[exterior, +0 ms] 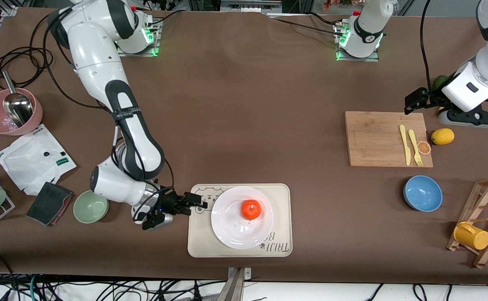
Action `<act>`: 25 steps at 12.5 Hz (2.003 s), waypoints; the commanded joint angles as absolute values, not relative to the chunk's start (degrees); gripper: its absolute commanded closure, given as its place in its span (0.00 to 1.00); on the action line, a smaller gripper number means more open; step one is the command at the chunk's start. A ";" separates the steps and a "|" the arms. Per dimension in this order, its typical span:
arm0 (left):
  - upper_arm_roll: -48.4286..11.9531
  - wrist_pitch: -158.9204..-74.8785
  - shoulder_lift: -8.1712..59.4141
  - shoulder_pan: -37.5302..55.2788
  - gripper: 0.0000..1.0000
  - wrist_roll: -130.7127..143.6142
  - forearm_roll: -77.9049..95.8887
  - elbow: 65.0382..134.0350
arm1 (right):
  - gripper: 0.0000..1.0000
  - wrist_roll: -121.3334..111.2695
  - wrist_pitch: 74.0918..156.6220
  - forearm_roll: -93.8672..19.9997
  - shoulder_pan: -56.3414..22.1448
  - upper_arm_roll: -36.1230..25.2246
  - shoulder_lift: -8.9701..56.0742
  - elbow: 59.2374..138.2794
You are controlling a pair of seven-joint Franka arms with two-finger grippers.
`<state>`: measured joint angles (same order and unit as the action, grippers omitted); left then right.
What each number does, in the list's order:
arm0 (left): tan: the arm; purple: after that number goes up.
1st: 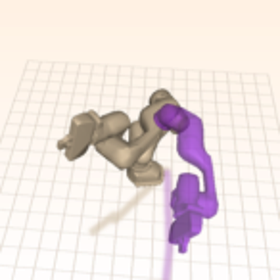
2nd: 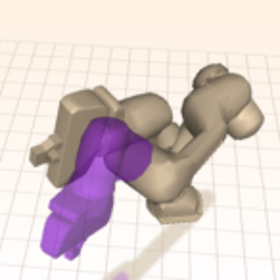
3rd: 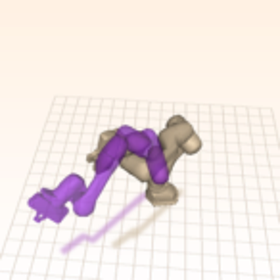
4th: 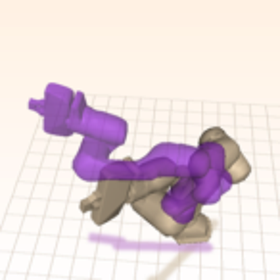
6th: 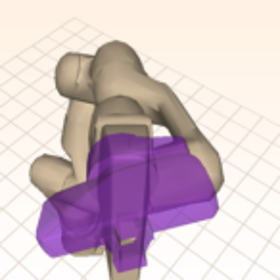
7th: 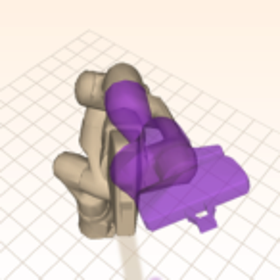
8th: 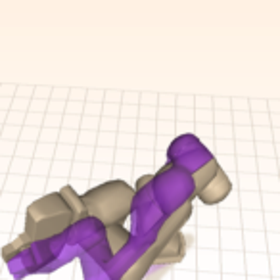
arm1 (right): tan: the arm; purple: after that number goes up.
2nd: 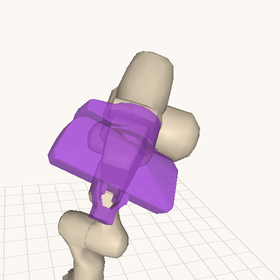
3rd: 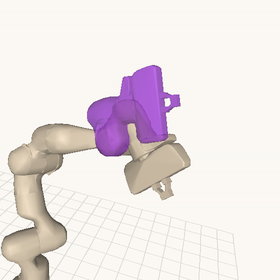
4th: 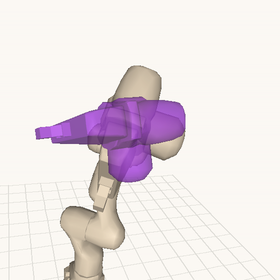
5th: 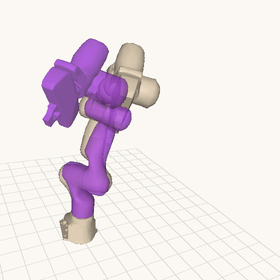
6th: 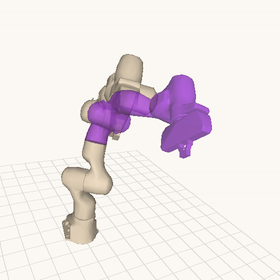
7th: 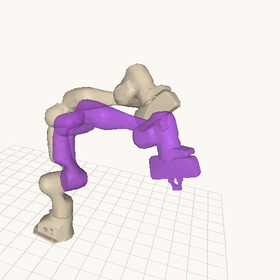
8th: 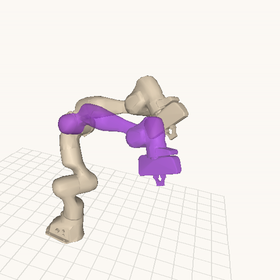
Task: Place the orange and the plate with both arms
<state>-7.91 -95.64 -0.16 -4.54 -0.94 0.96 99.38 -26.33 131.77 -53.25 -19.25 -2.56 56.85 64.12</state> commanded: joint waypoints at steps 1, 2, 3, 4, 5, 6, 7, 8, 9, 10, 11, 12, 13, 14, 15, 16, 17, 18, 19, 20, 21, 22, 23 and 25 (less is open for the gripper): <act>-8.26 -94.66 0.26 -5.19 0.00 -1.32 2.81 98.26 | 0.00 -22.61 127.20 -42.33 -18.64 -3.33 47.31 72.15; -8.35 -94.66 0.26 -5.19 0.00 -1.23 2.81 98.26 | 0.00 -20.24 125.00 -37.23 -18.55 -4.30 44.24 73.72; -8.35 -94.66 0.26 -5.19 0.00 -1.32 2.81 98.26 | 0.00 -18.74 122.02 -32.74 -18.63 -5.52 40.29 76.26; -8.26 -94.66 0.26 -5.19 0.00 -1.23 2.81 98.26 | 0.00 -17.85 120.43 -29.22 -18.63 -5.97 36.60 78.99; -8.35 -94.66 0.26 -5.19 0.00 -1.23 2.81 98.26 | 0.00 -17.32 118.58 -26.92 -18.55 -6.59 32.91 82.06; -8.26 -94.66 0.26 -5.19 0.00 -1.23 2.81 98.26 | 0.00 -16.97 116.04 -25.50 -18.63 -8.24 29.48 84.26; -8.35 -94.66 0.26 -5.19 0.00 -1.23 2.81 98.26 | 0.00 -16.18 112.19 -23.75 -18.63 -9.65 26.66 85.24; -8.35 -94.66 0.26 -5.19 0.00 -1.23 2.81 98.26 | 0.00 -15.21 108.23 -20.77 -18.63 -10.45 24.19 85.34; -8.35 -94.66 0.26 -5.19 0.00 -1.23 2.81 98.26 | 0.00 -13.73 104.89 -17.70 -18.63 -10.55 21.65 85.34; -8.35 -94.66 0.26 -5.19 0.00 -1.23 2.81 98.26 | 0.00 -12.14 101.98 -15.06 -18.63 -11.07 19.19 85.34; -8.35 -94.66 0.26 -5.19 0.00 -1.23 2.81 98.26 | 0.00 -10.65 99.43 -12.51 -18.63 -11.16 16.72 85.69; -8.35 -94.66 0.26 -5.19 0.00 -1.23 2.81 98.26 | 0.00 -9.16 97.75 -10.04 -18.63 -11.16 13.83 86.91; -8.35 -94.66 0.26 -5.19 0.00 -1.32 2.81 98.26 | 0.00 -7.57 96.69 -7.84 -18.63 -11.08 10.75 88.66; -8.26 -94.66 0.26 -5.19 0.00 -1.32 2.81 98.26 | 0.00 -6.95 95.55 -6.26 -18.20 -11.07 8.11 89.81; -8.35 -94.66 0.26 -5.19 0.00 -1.32 2.81 98.26 | 0.00 -6.86 94.06 -5.02 -16.80 -10.73 6.78 90.09; -8.35 -94.66 0.26 -5.19 0.00 -1.23 2.81 98.26 | 0.00 -6.94 93.35 -4.23 -15.48 -10.55 6.16 89.74; -8.35 -94.66 0.26 -5.19 0.00 -1.32 2.81 98.26 | 0.00 -7.03 92.64 -3.61 -14.34 -10.02 5.98 89.56; -8.26 -94.66 0.26 -5.19 0.00 -1.32 2.81 98.26 | 0.00 -7.12 92.11 -3.26 -13.37 -9.32 5.89 89.56; -8.26 -94.66 0.26 -5.19 0.00 -1.32 2.81 98.26 | 0.00 -7.29 91.59 -2.90 -13.27 -9.23 5.89 89.04; -8.35 -94.66 0.26 -5.19 0.00 -1.32 2.81 98.26 | 0.00 -7.21 91.58 -1.86 -13.27 -8.88 5.89 88.95; -8.35 -94.66 0.26 -5.19 0.00 -1.32 2.81 98.26 | 0.00 -7.21 91.67 -1.24 -12.84 -8.27 5.89 88.86; -8.35 -94.66 0.26 -5.19 0.00 -1.32 2.81 98.26 | 0.00 -7.12 91.67 -1.32 -12.66 -8.17 5.80 88.77; -8.35 -94.66 0.26 -5.19 0.00 -1.32 2.81 98.26 | 0.00 -7.12 91.67 -1.14 -12.74 -8.26 5.71 88.68; -8.26 -94.66 0.26 -5.19 0.00 -1.32 2.81 98.26 | 0.00 -7.12 91.58 -1.05 -12.66 -8.17 5.36 88.59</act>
<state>-7.92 -95.63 -0.13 -4.54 -0.94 0.96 99.33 -7.64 91.99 -2.17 -13.63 -9.34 6.75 88.08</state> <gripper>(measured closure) 0.000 0.000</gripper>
